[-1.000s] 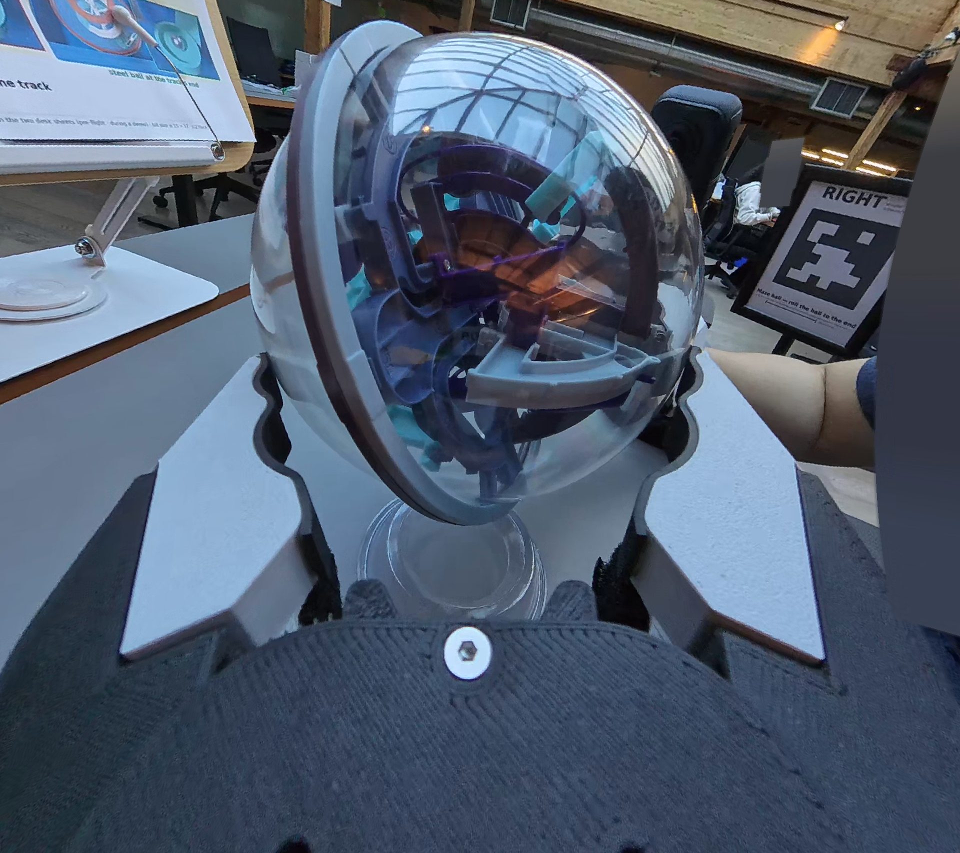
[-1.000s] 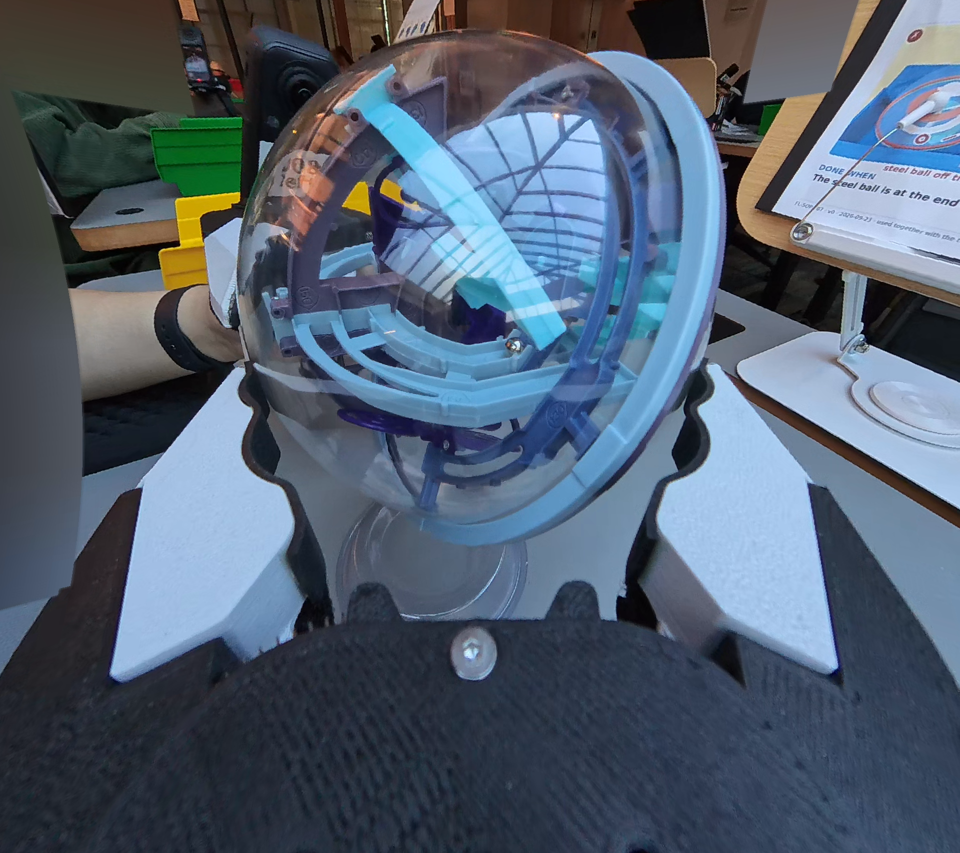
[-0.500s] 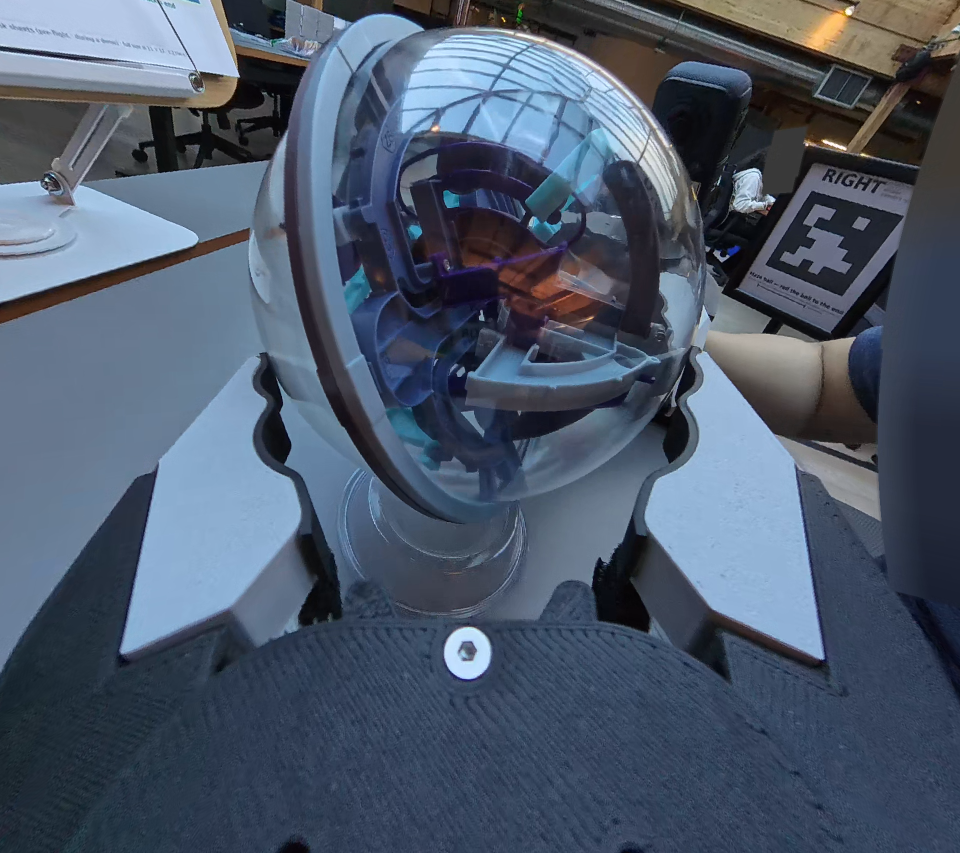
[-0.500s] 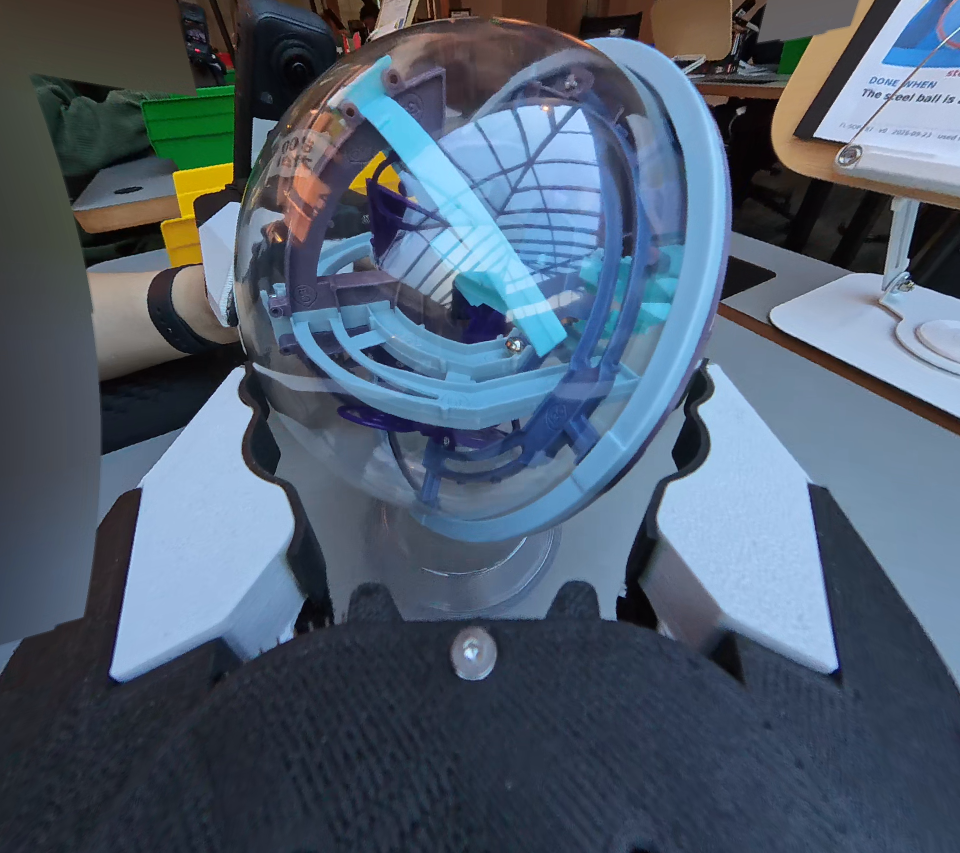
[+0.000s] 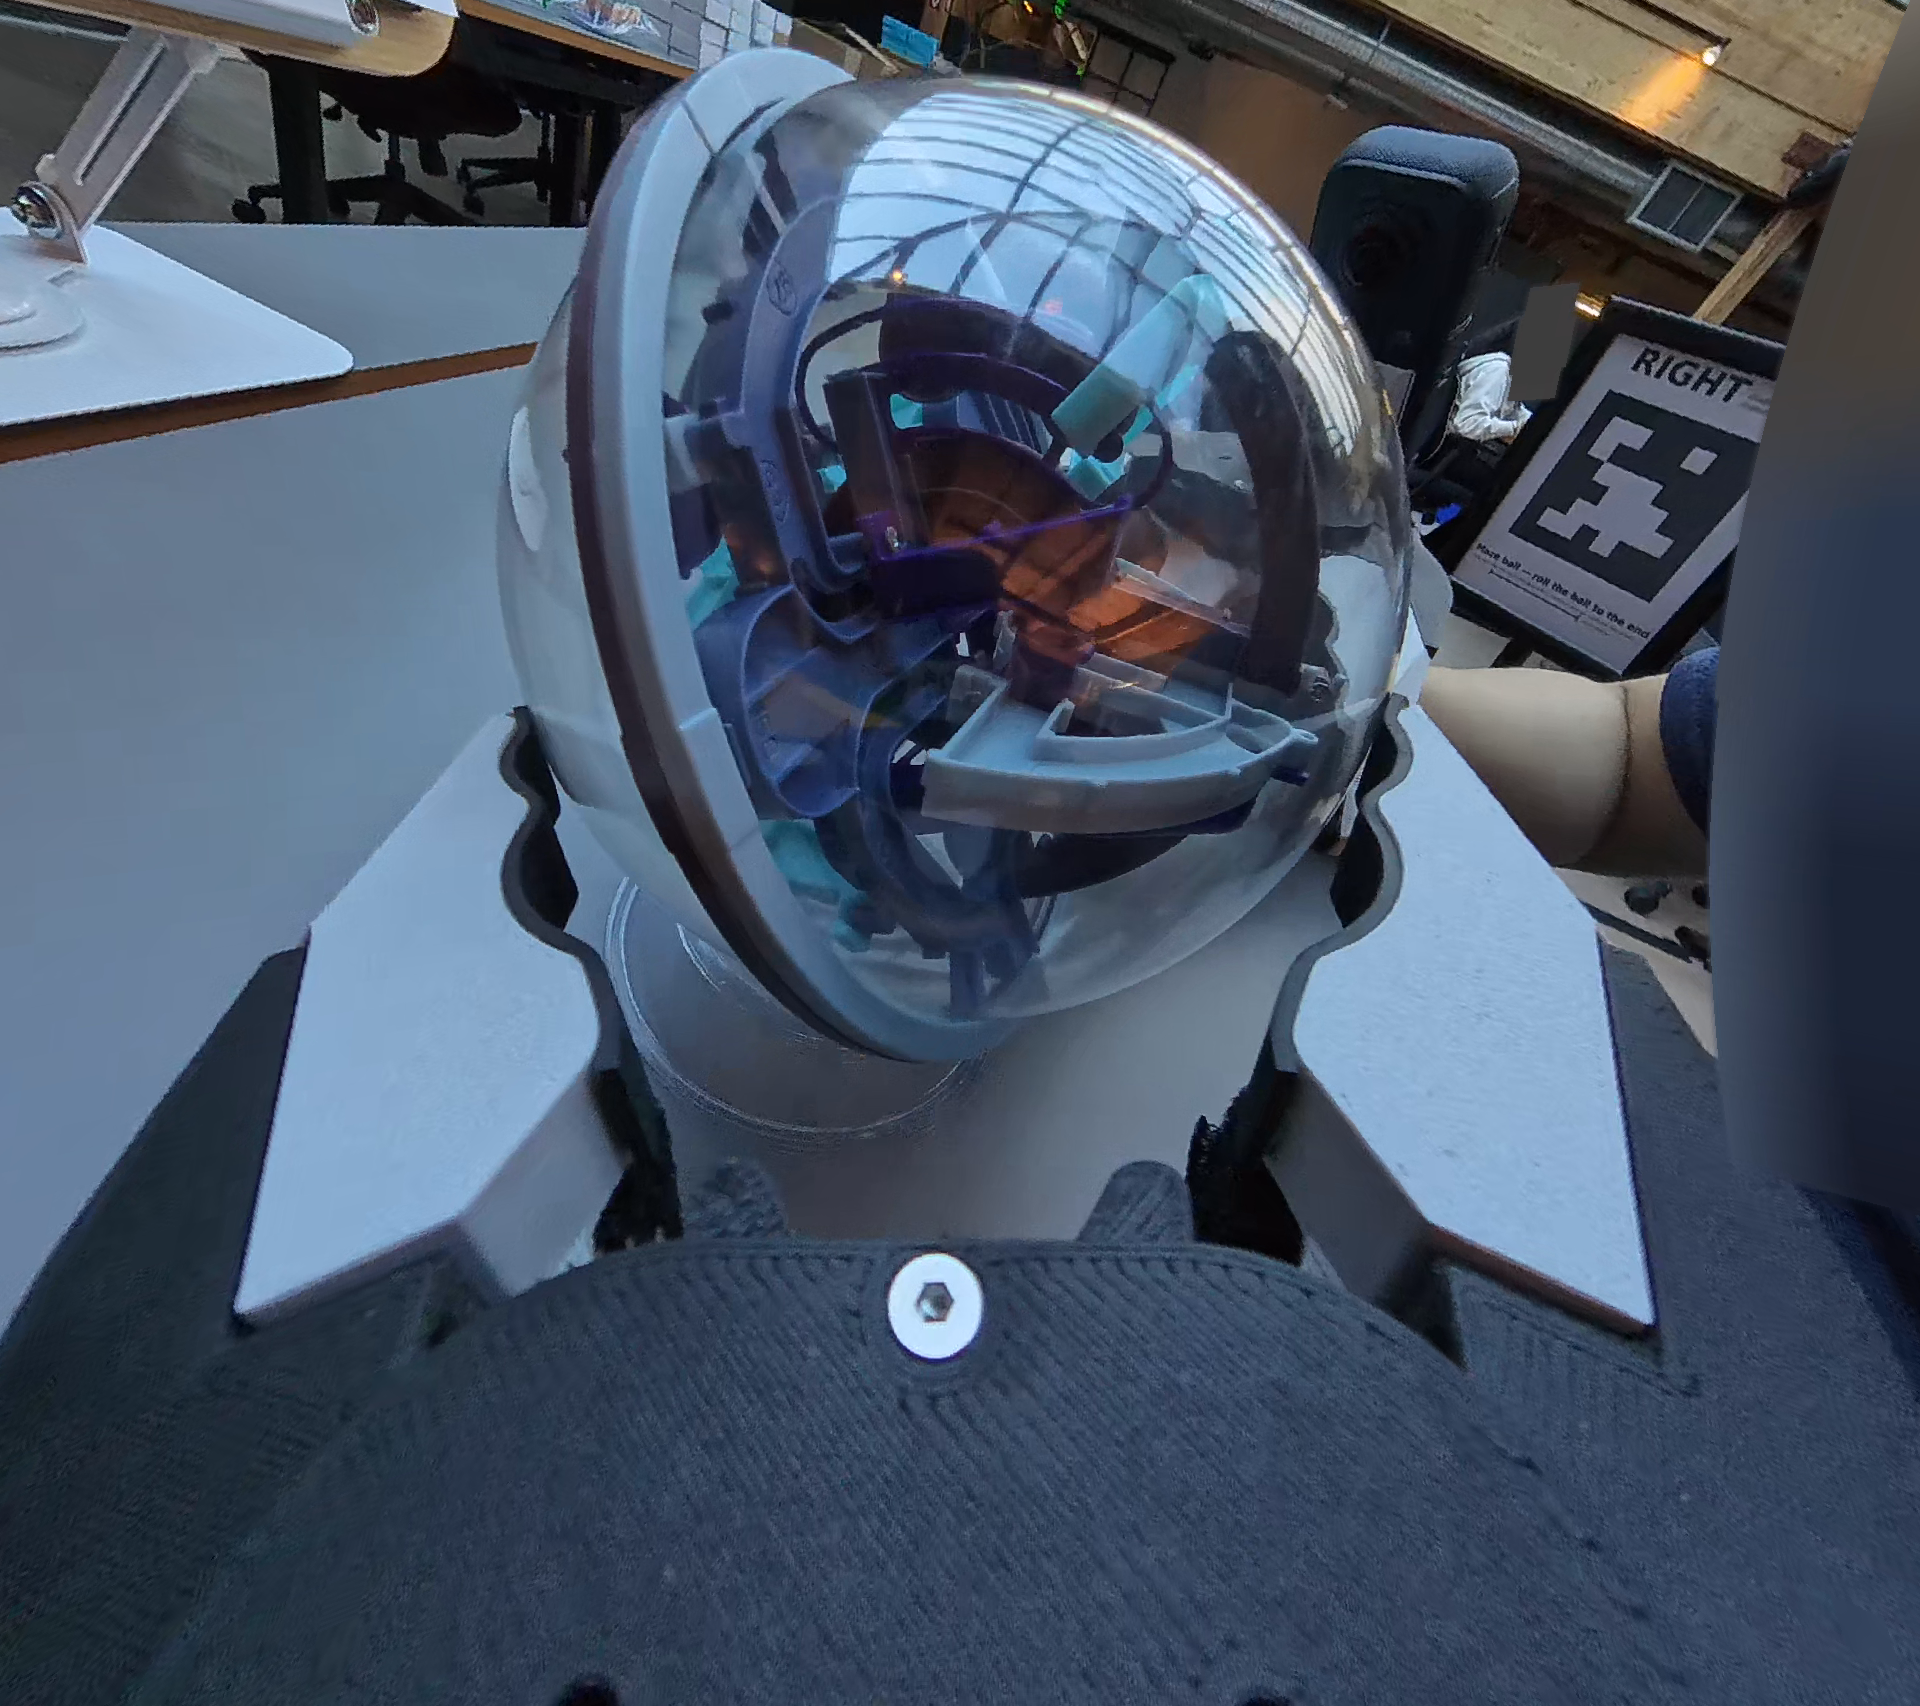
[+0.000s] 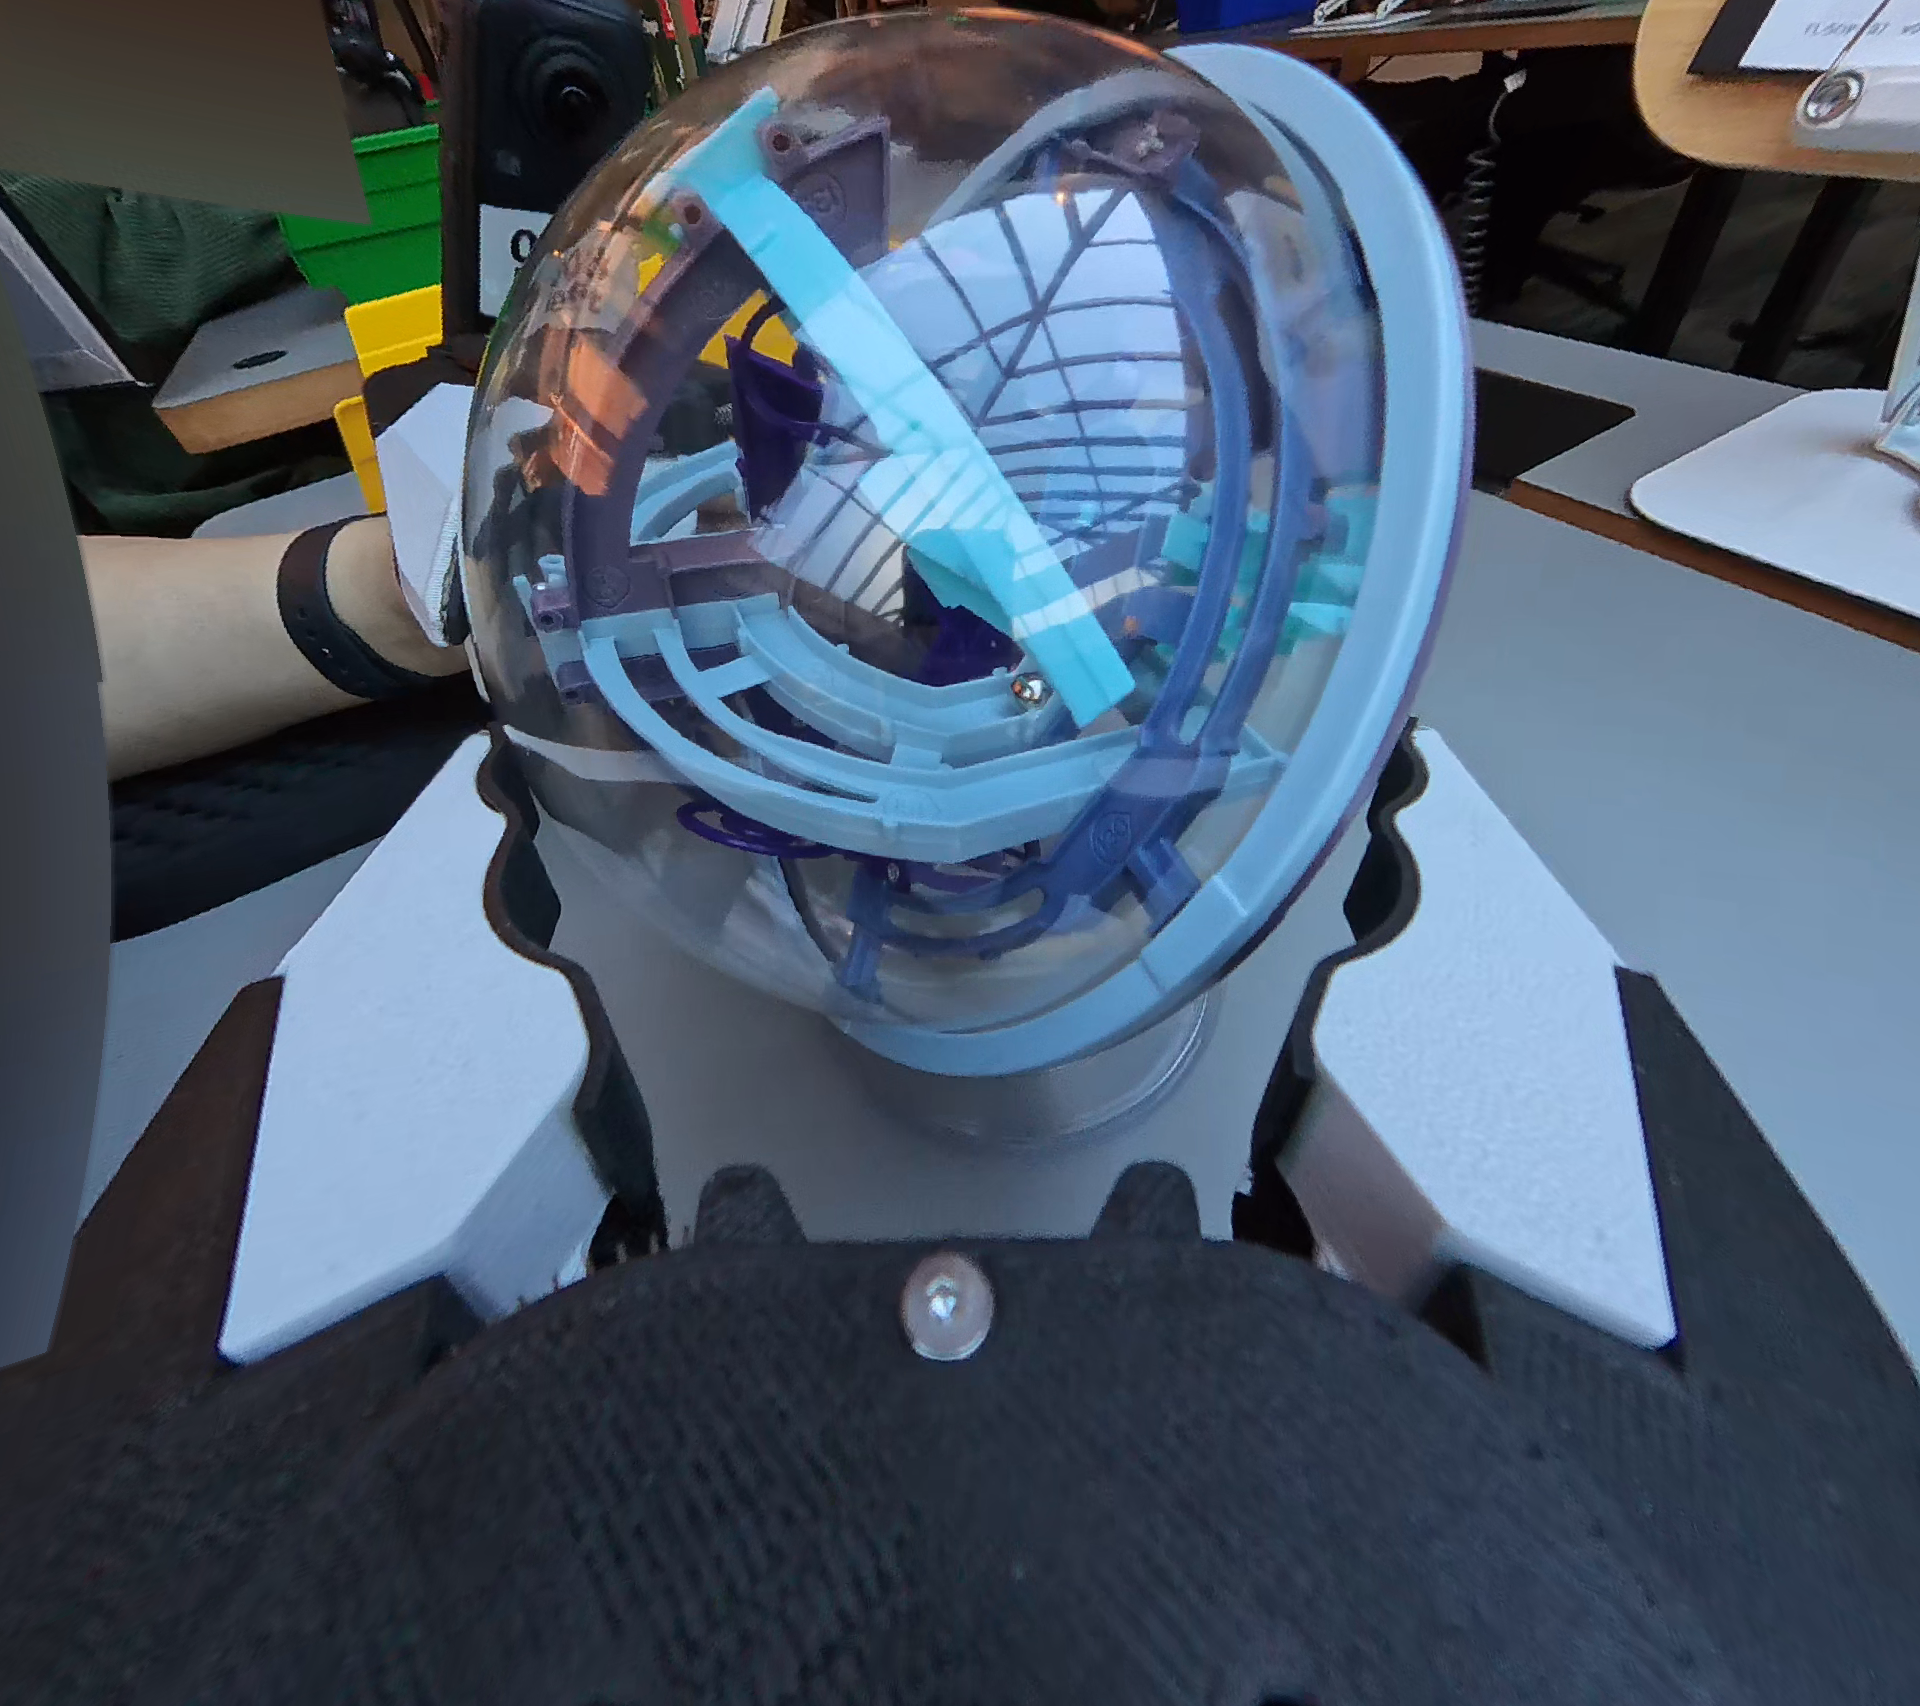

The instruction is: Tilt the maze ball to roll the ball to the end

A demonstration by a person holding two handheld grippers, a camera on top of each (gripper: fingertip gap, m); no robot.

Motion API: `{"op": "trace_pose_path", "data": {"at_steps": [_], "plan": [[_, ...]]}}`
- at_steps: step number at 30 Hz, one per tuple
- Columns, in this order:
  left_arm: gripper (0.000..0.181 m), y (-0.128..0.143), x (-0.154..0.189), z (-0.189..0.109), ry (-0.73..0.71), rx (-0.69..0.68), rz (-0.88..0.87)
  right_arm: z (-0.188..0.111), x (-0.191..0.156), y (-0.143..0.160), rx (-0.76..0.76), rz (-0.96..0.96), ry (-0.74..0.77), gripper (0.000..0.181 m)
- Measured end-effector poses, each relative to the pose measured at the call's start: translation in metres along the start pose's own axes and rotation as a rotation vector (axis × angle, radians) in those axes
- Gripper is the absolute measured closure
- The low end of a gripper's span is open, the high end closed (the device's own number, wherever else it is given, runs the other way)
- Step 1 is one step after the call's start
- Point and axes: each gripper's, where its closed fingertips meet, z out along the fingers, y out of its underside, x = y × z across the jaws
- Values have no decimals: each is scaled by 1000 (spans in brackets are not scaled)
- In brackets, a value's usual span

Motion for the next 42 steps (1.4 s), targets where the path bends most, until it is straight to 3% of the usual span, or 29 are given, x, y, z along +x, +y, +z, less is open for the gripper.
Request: {"op": "trace_pose_path", "data": {"at_steps": [42], "plan": [[32, 27, -8, -1, -18, -76, -69, 5, -3, 34, -133, 81, -12, 25]]}}
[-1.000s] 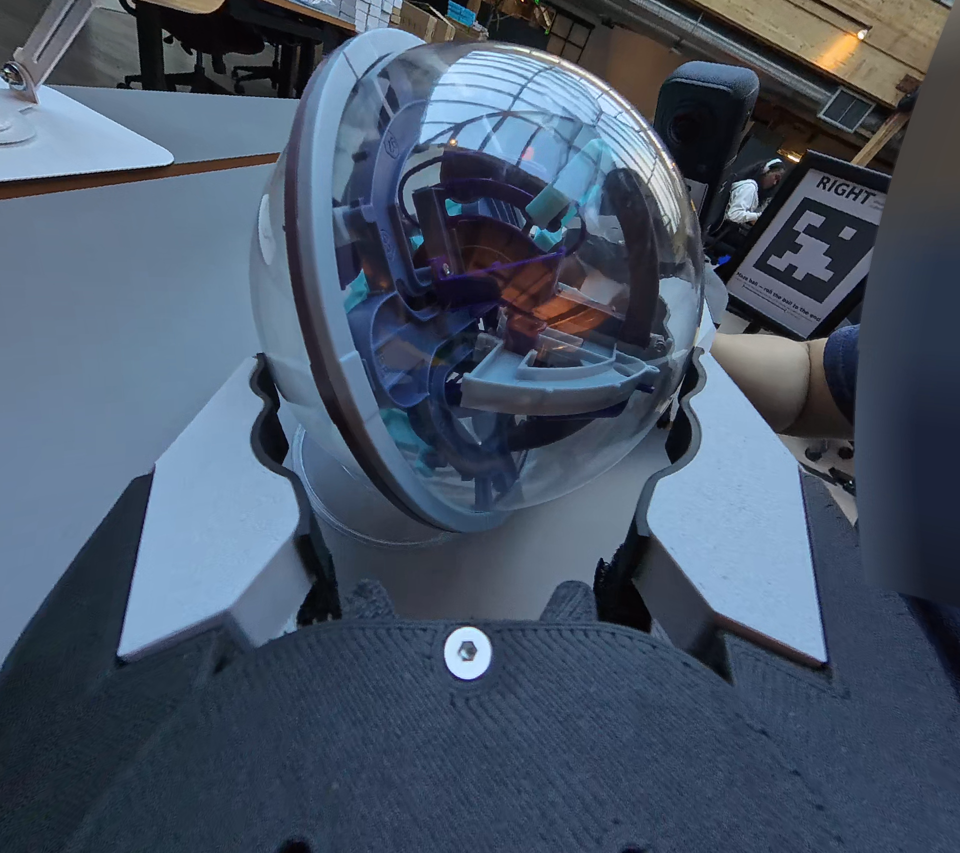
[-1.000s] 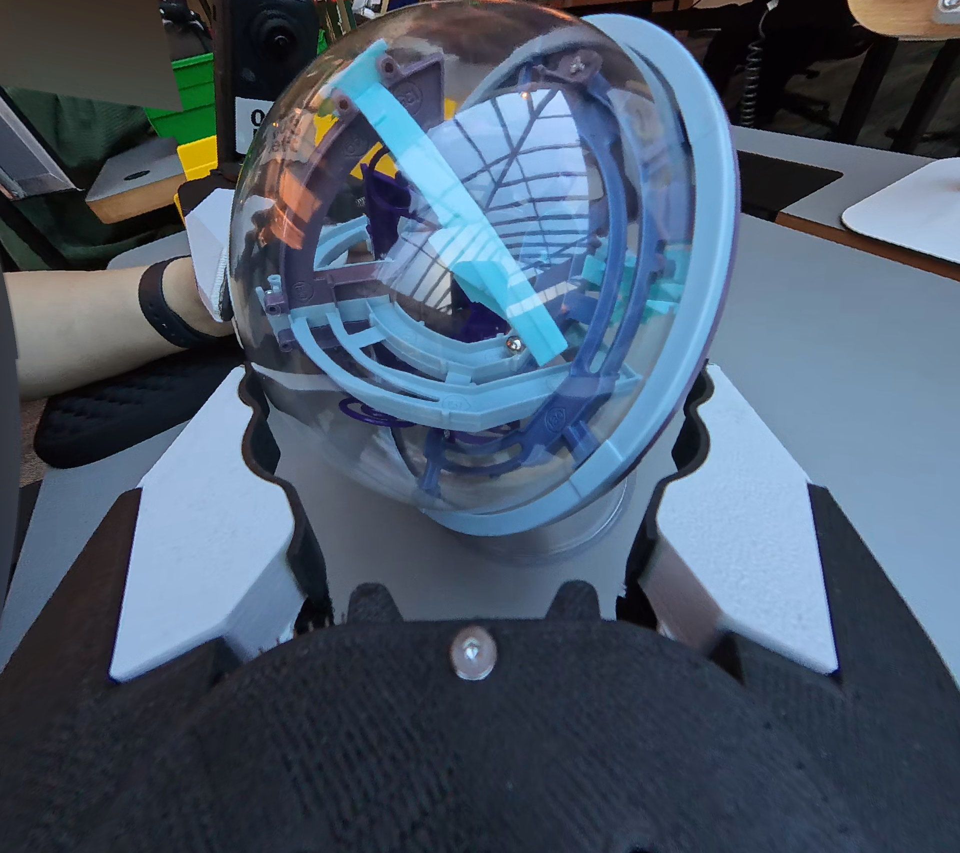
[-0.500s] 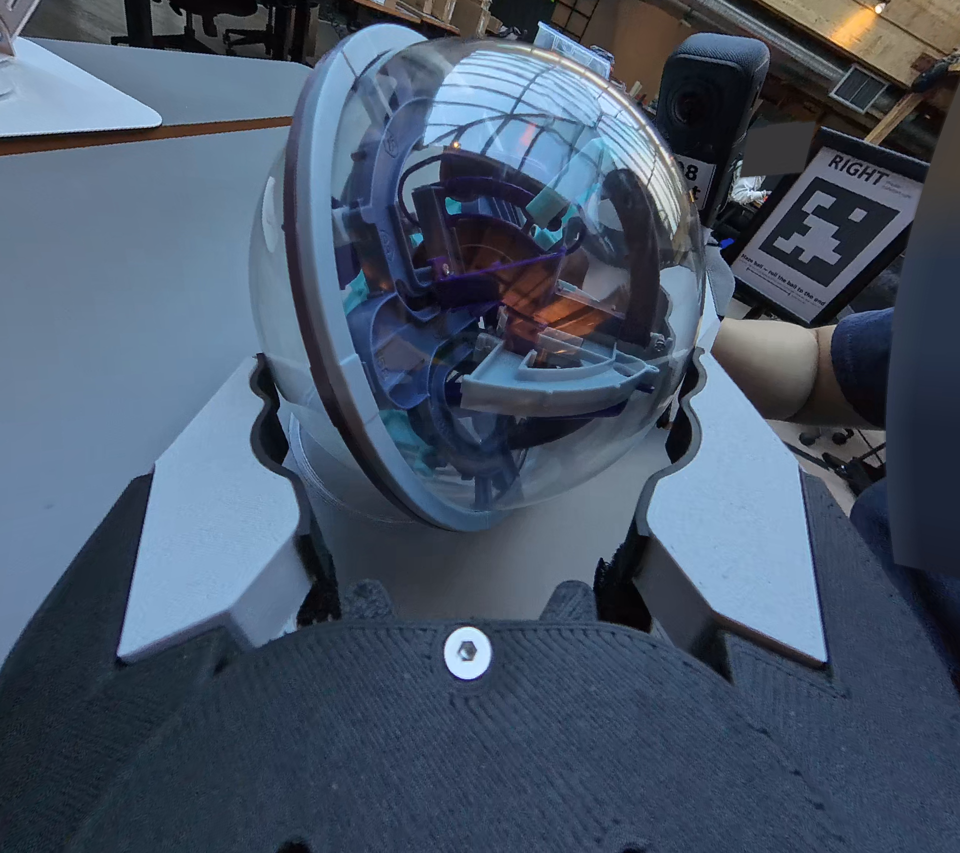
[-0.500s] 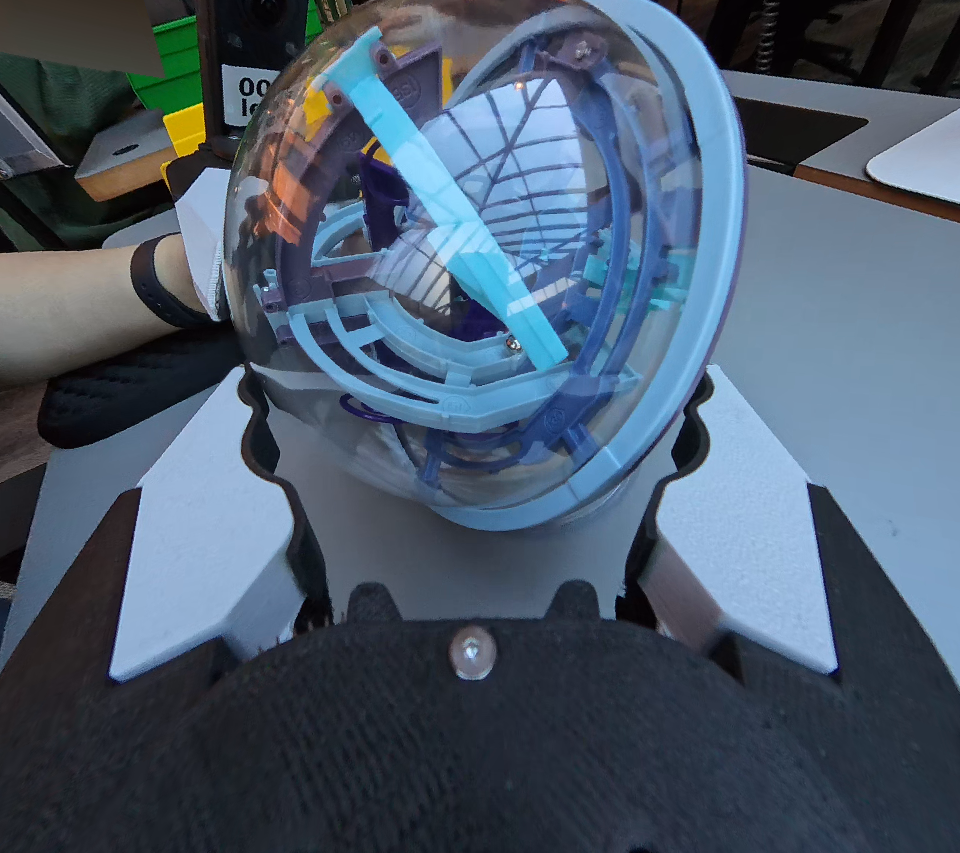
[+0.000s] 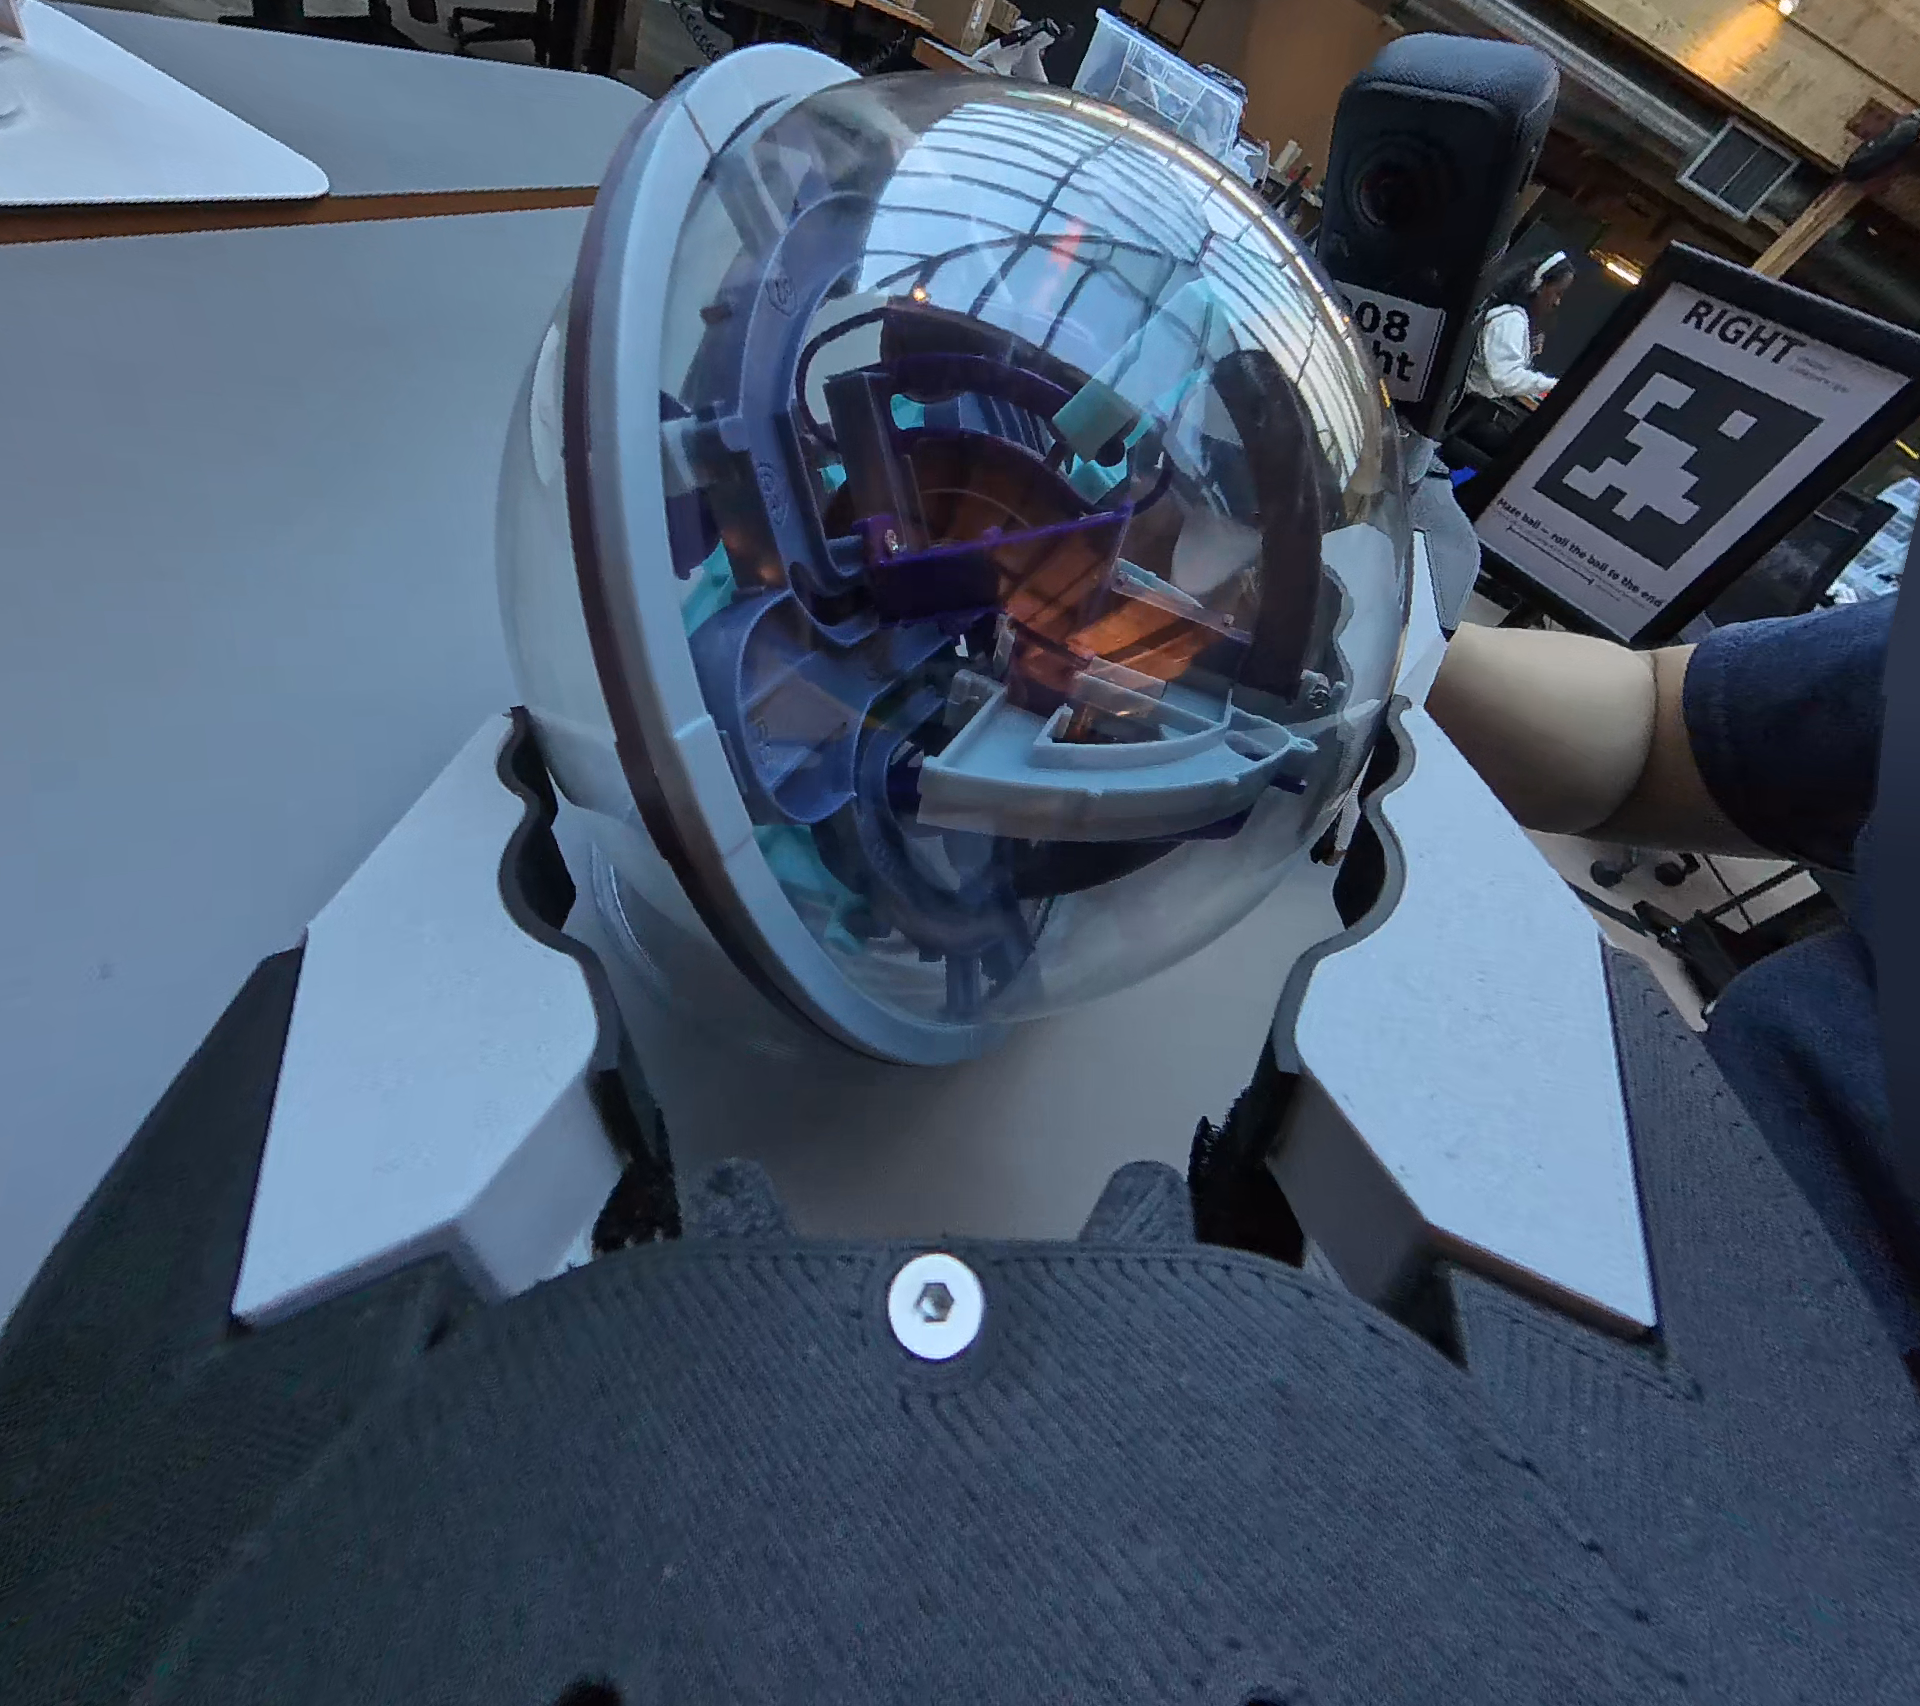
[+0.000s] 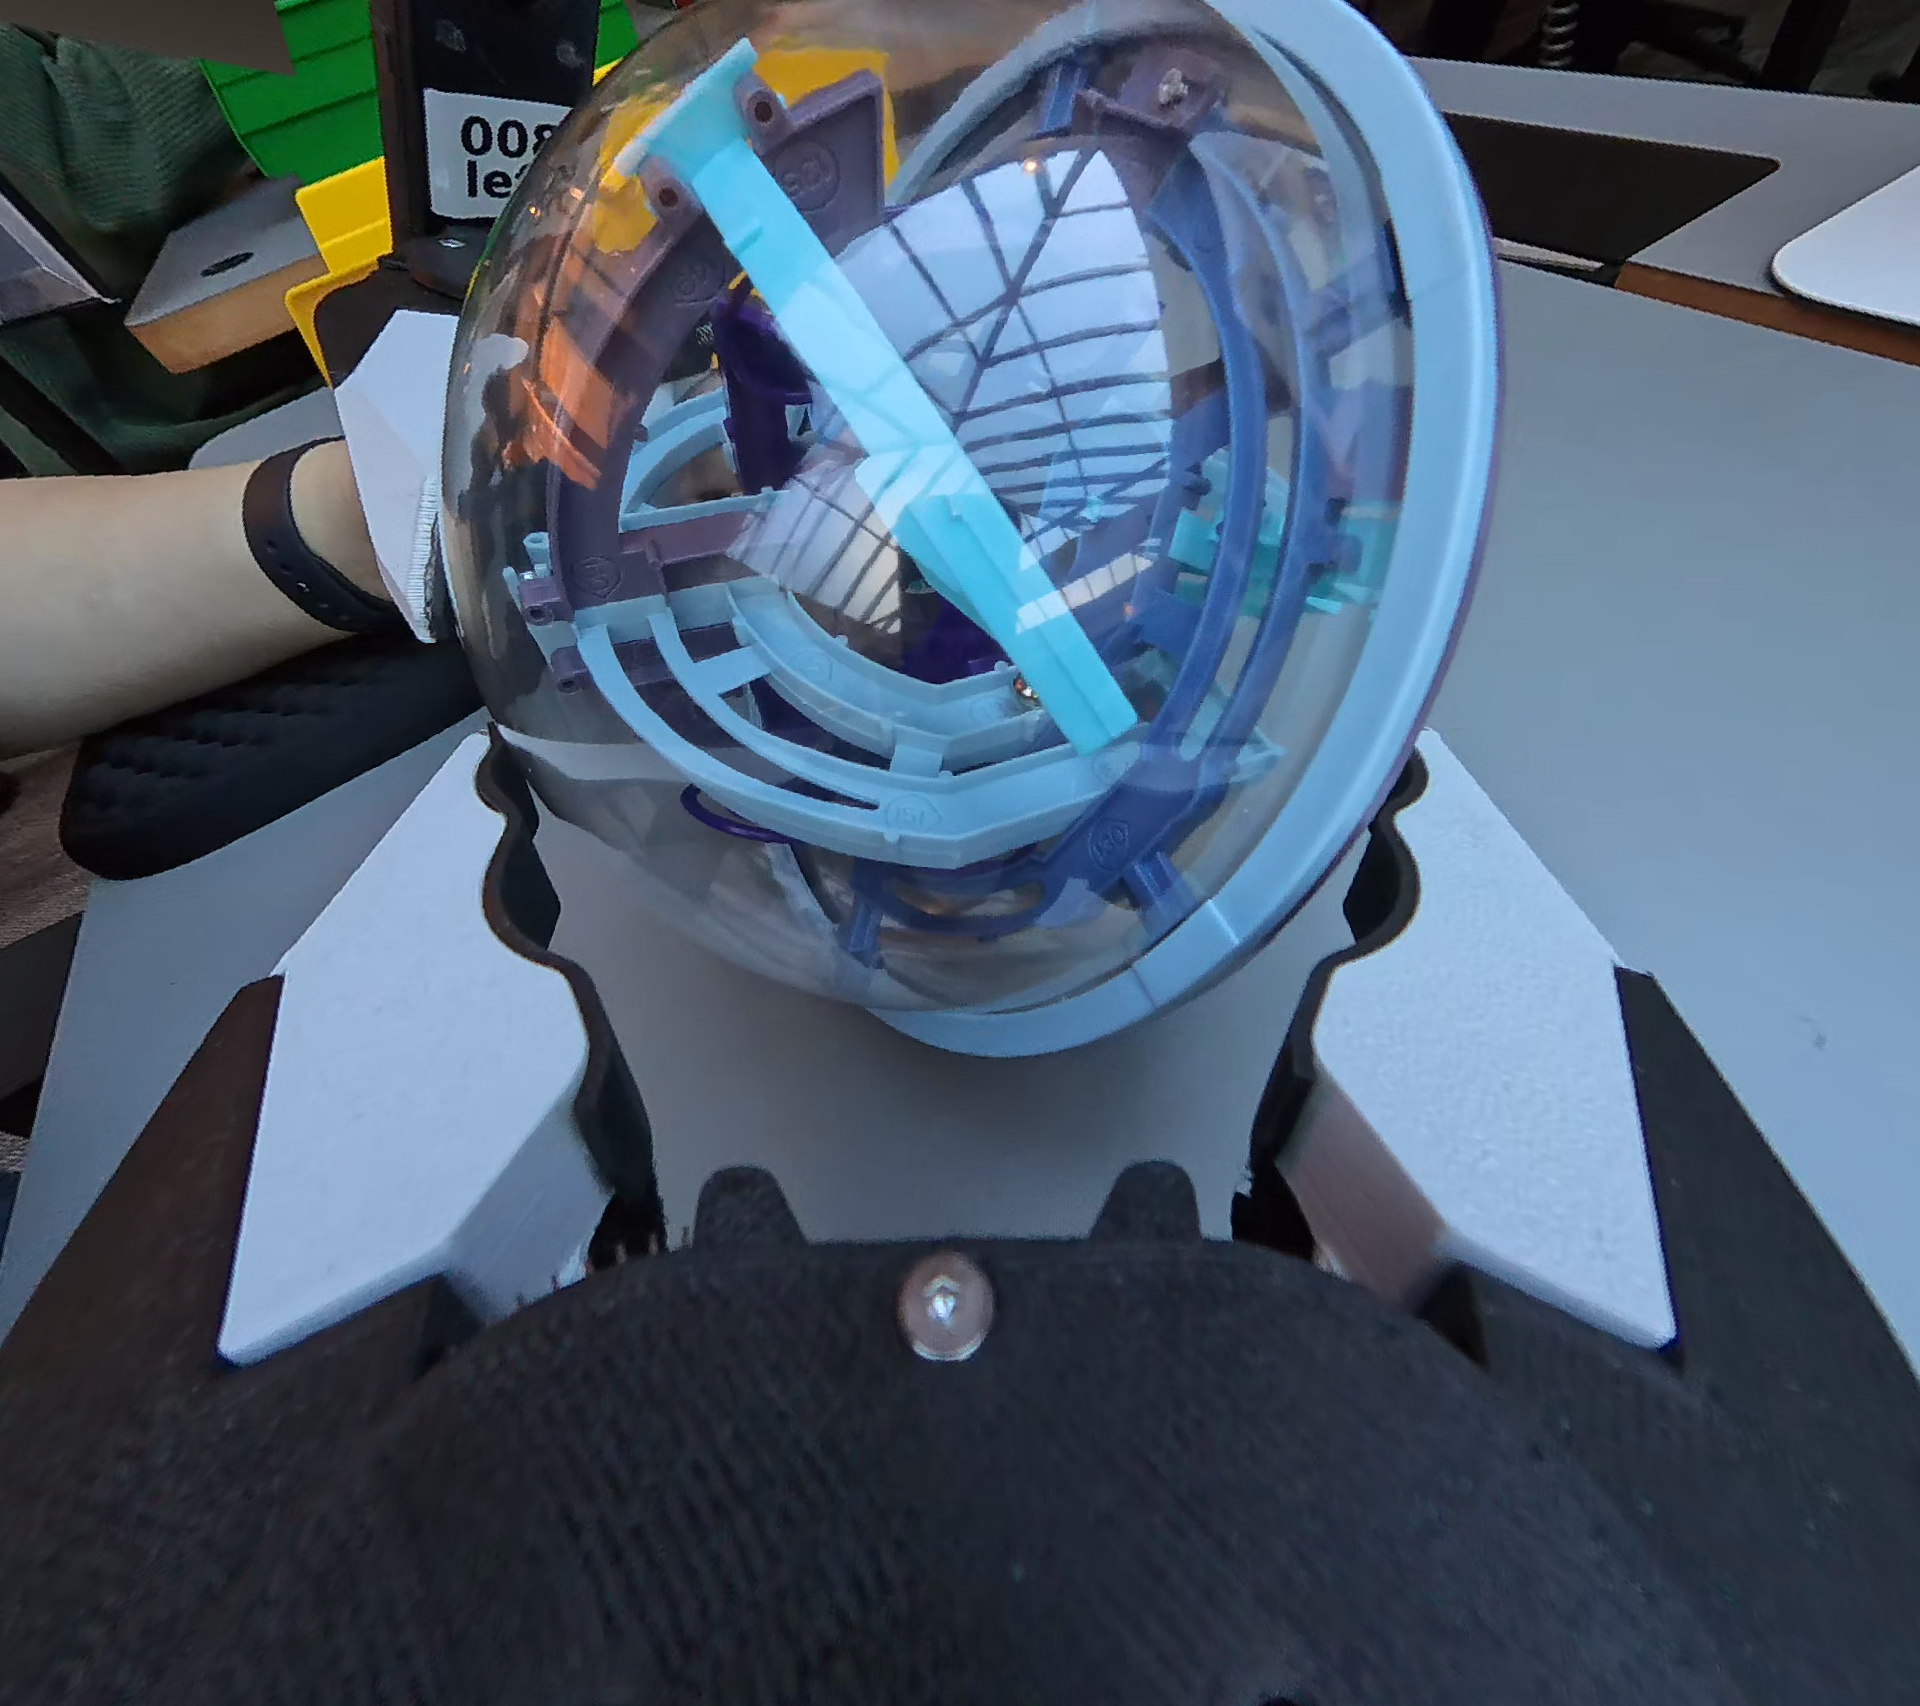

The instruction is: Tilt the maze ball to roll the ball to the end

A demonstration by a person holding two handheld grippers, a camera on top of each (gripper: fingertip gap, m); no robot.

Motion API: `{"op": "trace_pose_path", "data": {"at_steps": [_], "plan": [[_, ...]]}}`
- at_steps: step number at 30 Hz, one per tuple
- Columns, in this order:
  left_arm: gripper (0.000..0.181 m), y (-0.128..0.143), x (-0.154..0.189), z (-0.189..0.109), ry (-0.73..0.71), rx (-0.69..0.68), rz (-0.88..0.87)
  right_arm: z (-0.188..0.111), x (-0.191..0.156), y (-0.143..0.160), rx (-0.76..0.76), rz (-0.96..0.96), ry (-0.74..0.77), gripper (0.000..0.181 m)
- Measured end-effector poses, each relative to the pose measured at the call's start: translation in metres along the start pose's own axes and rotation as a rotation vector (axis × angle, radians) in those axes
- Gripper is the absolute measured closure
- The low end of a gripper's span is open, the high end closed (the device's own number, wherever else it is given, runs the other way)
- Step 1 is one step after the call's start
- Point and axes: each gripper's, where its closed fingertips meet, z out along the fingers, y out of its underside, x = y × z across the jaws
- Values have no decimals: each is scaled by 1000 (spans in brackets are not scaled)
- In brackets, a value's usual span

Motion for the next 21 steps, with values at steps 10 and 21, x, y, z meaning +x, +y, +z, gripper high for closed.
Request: {"op": "trace_pose_path", "data": {"at_steps": [10, 21], "plan": [[31, 0, -1, 1, 10, 9, -15, 1, 2, -1, -5, -3, 7, 25], [31, 2, -2, 1, 26, 11, -18, 0, 3, -3, 12, -31, 18, 25]]}}
